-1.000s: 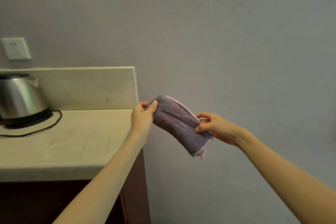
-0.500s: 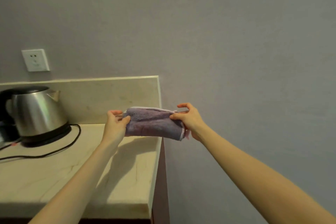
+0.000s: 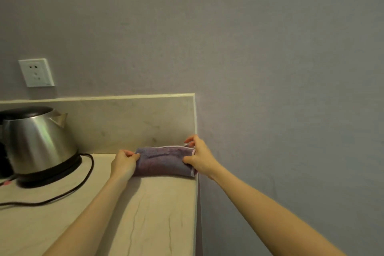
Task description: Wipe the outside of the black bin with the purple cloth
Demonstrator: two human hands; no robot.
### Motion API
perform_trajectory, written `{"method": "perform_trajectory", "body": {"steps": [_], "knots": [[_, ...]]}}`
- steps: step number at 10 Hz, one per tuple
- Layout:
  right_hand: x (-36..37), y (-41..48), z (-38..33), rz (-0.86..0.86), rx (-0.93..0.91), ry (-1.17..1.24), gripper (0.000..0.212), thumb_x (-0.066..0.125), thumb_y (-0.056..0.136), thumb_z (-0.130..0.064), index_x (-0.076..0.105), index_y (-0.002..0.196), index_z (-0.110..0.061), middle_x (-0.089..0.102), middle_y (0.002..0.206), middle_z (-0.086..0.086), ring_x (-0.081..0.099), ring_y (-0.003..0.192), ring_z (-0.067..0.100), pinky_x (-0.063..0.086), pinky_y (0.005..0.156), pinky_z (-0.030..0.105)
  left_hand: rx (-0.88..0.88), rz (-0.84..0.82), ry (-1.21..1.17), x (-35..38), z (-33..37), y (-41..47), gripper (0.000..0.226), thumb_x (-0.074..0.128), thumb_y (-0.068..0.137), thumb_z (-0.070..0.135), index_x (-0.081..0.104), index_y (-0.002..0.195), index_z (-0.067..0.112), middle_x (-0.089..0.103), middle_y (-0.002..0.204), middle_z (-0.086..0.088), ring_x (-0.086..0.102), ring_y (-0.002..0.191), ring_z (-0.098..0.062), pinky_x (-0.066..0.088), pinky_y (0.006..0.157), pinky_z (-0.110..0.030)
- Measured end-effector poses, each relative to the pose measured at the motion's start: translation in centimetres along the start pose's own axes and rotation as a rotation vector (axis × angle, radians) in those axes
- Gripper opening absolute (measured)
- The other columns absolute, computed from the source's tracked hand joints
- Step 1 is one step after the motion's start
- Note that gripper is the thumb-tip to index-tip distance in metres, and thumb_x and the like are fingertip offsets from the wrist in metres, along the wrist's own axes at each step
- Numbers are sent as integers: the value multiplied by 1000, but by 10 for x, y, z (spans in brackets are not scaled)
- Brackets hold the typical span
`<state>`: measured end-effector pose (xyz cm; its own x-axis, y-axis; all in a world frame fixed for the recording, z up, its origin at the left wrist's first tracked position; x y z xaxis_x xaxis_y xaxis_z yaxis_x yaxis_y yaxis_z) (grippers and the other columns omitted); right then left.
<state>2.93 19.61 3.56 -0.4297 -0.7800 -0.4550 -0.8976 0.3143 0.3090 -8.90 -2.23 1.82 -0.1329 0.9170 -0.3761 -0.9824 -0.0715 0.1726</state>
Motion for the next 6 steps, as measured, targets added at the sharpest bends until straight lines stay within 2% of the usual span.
{"method": "perform_trajectory", "body": {"steps": [1, 2, 3, 4, 5, 6], "knots": [[1, 2, 3, 96, -39, -111, 30, 65, 74, -3, 51, 101, -5, 54, 105, 16, 47, 86, 20, 28, 61, 18, 28, -1, 46, 2, -4, 2, 14, 64, 85, 20, 57, 82, 9, 65, 98, -21, 57, 95, -34, 39, 77, -36], [0, 4, 5, 192, -52, -109, 24, 67, 75, -2, 50, 92, -7, 49, 96, 11, 46, 83, 20, 27, 61, 17, 38, 20, 25, 1, -3, 1, 13, 67, 82, 22, 61, 81, 11, 67, 95, -18, 59, 92, -33, 41, 76, -36], [0, 5, 8, 291, -44, -93, 30, 69, 76, -3, 47, 95, -7, 35, 100, 5, 41, 81, 17, 29, 67, 13, 48, 17, -30, 3, -2, 3, 10, 65, 83, 23, 62, 81, 13, 68, 94, -17, 59, 90, -30, 40, 74, -34], [0, 7, 15, 333, -9, -65, 32, 71, 78, -8, 41, 89, -12, 34, 98, 5, 42, 77, 18, 30, 65, 15, 52, -72, -67, 10, -2, 5, 5, 59, 86, 18, 62, 88, 14, 67, 97, -14, 58, 94, -30, 39, 77, -34], [-4, 5, 22, 311, 7, -19, 24, 70, 80, -16, 50, 90, -7, 44, 94, 7, 46, 80, 20, 30, 64, 18, 112, -97, -32, 10, 1, 2, 15, 59, 85, 11, 65, 99, 12, 67, 102, -14, 58, 93, -25, 39, 77, -32], [-12, -1, 34, 238, 60, 143, 22, 66, 84, -22, 60, 97, -5, 60, 94, 11, 57, 83, 22, 45, 70, 25, 224, 62, 76, -3, 12, -11, 26, 55, 83, 4, 67, 105, 10, 69, 103, -17, 59, 93, -28, 42, 78, -33]]}}
Point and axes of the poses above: each hand's wrist, its own y-axis towards the middle knuckle, its own x-axis out of the palm, z = x × y, the point moved 6 cm from there along y, towards the middle knuckle
